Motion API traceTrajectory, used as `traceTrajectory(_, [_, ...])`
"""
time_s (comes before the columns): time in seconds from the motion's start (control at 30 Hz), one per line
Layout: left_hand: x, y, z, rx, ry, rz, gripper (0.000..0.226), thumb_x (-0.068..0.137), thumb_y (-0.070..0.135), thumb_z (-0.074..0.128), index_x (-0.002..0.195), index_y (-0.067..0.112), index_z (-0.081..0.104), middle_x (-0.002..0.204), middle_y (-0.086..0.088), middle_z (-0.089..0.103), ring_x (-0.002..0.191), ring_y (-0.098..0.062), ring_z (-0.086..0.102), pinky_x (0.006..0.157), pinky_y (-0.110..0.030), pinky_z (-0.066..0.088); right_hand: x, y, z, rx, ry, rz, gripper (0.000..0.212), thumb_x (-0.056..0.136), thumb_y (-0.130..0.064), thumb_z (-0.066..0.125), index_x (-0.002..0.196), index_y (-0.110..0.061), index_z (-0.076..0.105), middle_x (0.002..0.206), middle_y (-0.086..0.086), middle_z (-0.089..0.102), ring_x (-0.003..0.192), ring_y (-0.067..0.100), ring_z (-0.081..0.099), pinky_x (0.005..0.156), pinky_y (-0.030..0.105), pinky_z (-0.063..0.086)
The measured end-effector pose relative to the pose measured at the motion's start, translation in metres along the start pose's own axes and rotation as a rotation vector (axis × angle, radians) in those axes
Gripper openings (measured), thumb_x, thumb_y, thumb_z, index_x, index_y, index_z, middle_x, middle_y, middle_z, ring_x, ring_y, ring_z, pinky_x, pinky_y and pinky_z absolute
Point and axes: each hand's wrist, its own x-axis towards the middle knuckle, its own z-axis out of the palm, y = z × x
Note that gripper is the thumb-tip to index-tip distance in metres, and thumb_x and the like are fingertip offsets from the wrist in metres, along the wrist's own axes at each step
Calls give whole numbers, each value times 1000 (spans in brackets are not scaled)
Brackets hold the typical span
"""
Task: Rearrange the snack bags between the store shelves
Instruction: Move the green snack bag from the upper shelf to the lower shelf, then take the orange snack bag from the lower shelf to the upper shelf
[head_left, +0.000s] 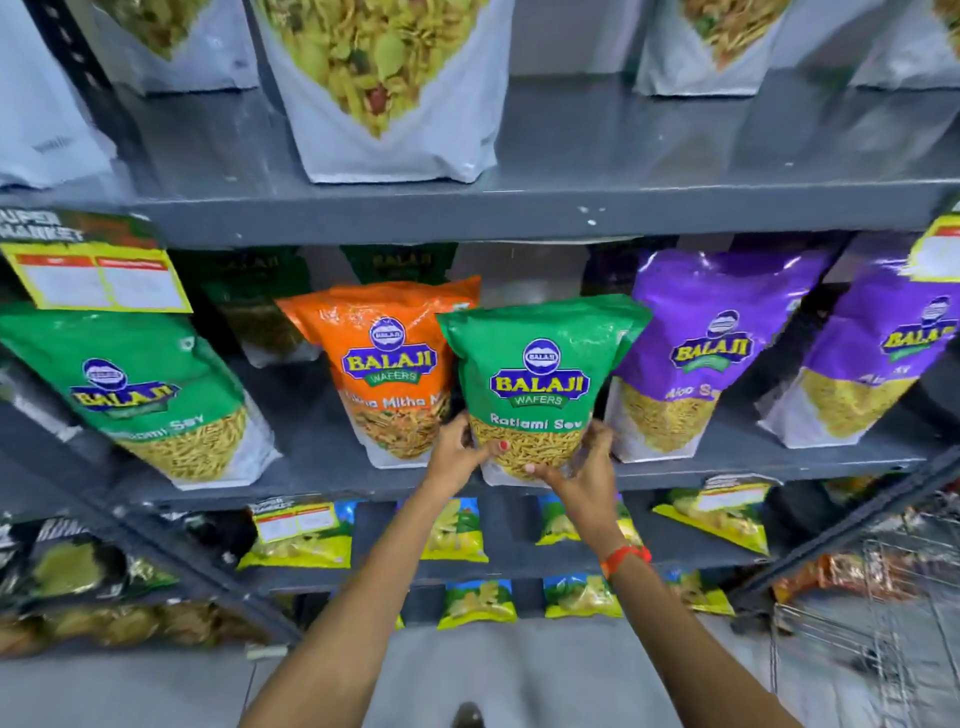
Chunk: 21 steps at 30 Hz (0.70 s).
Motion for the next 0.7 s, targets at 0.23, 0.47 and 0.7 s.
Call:
traceTrajectory(0.23, [15,-10,3,-62,47,-2,51,77,1,65,125,1,45,120,-3,52,108,-13,49,80,-2,41,12,-1,19,-94,78,-54,107,58,-36,84,146,-16,26,145,6,48,135,18,47,109,33,43])
traceTrajectory(0.47, [-15,-35,0,0,125,-79,35,78,18,67,109,4,58,107,-12,65,95,-16,63,78,-19,45,-43,-10,62,-208,359,-109,55,79,-6,73,126,-4,45,123,14,44,112,22,47,96,21,42])
traceTrajectory(0.7, [-49,-46,-74,15,836,180,26,78,15,67,99,26,59,99,3,51,68,-25,57,59,-40,51,-59,-2,117,-186,-121,-99,49,87,-19,66,130,-23,42,128,-1,43,124,20,46,106,37,42])
